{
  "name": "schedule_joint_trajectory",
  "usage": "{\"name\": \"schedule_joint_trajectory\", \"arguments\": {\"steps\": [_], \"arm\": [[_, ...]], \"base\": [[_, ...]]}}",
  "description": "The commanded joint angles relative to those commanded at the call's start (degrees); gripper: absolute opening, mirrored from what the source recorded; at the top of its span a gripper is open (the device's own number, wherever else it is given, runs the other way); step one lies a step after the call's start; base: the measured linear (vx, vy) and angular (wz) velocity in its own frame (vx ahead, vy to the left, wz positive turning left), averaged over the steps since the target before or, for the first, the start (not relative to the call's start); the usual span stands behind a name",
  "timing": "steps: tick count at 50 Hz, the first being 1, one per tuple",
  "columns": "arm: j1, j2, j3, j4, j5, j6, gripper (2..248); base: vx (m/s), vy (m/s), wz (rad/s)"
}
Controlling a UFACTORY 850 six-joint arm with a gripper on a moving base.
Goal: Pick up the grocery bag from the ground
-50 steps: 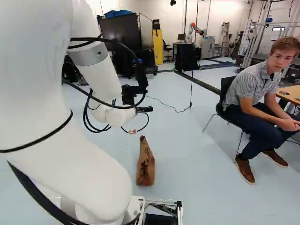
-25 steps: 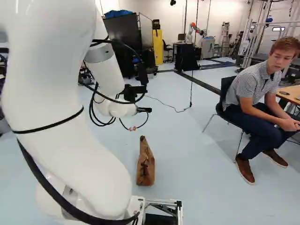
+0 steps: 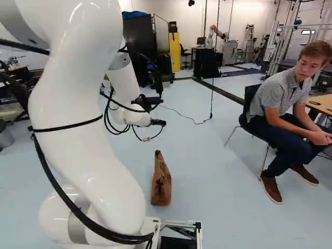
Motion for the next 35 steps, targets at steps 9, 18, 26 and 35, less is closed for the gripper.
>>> {"name": "schedule_joint_trajectory", "arguments": {"steps": [9,18,26,35], "arm": [[0.4,-3.6,-2.9,0.0,-1.8,0.0,247],[0.5,-5.9,-4.3,0.0,-3.2,0.0,247],[0.5,-7.6,-5.1,0.0,-4.3,0.0,247],[0.5,-9.4,-5.8,0.0,-5.3,0.0,247]], "base": [[0.0,0.0,0.0],[0.0,0.0,0.0],[0.0,0.0,0.0],[0.0,0.0,0.0]]}}
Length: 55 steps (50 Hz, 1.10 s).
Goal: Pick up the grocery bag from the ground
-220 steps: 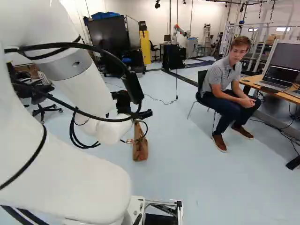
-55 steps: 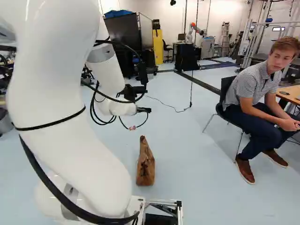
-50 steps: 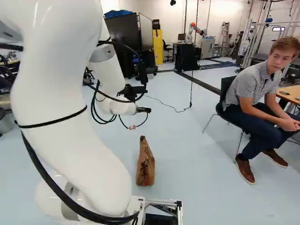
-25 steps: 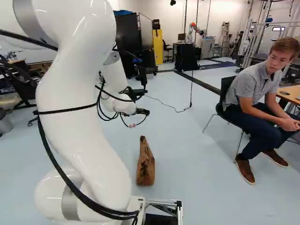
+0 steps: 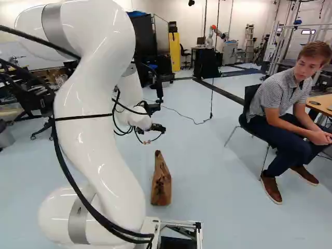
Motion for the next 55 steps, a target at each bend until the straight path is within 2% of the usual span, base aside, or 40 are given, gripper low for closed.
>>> {"name": "schedule_joint_trajectory", "arguments": {"steps": [55], "arm": [[0.0,-11.4,-5.4,0.0,-0.8,0.0,247]], "base": [[0.0,0.0,0.0]]}}
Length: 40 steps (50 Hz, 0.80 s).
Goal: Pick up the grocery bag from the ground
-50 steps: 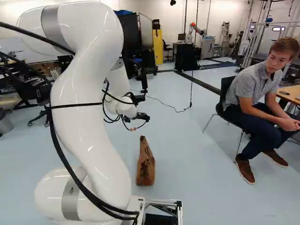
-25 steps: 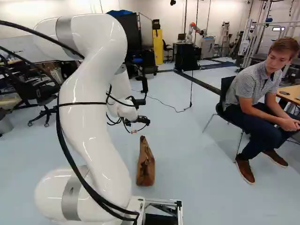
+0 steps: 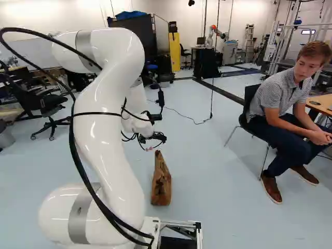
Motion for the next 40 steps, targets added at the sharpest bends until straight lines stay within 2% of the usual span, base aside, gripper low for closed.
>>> {"name": "schedule_joint_trajectory", "arguments": {"steps": [40], "arm": [[0.0,-8.4,-4.7,0.0,0.0,0.0,247]], "base": [[0.0,0.0,0.0]]}}
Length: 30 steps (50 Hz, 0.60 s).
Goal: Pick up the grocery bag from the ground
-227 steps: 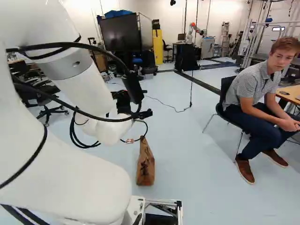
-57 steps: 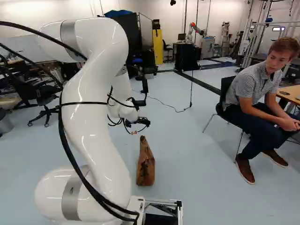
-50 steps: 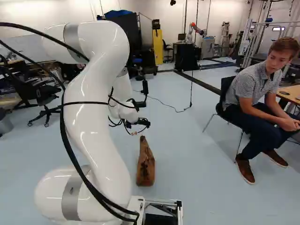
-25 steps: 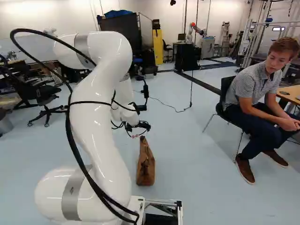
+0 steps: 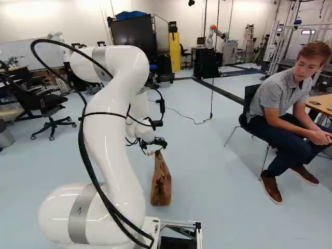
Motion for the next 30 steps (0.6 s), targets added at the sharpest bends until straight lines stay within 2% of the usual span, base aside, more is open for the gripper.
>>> {"name": "schedule_joint_trajectory", "arguments": {"steps": [30], "arm": [[0.0,-6.3,-3.9,0.0,0.0,0.0,247]], "base": [[0.0,0.0,0.0]]}}
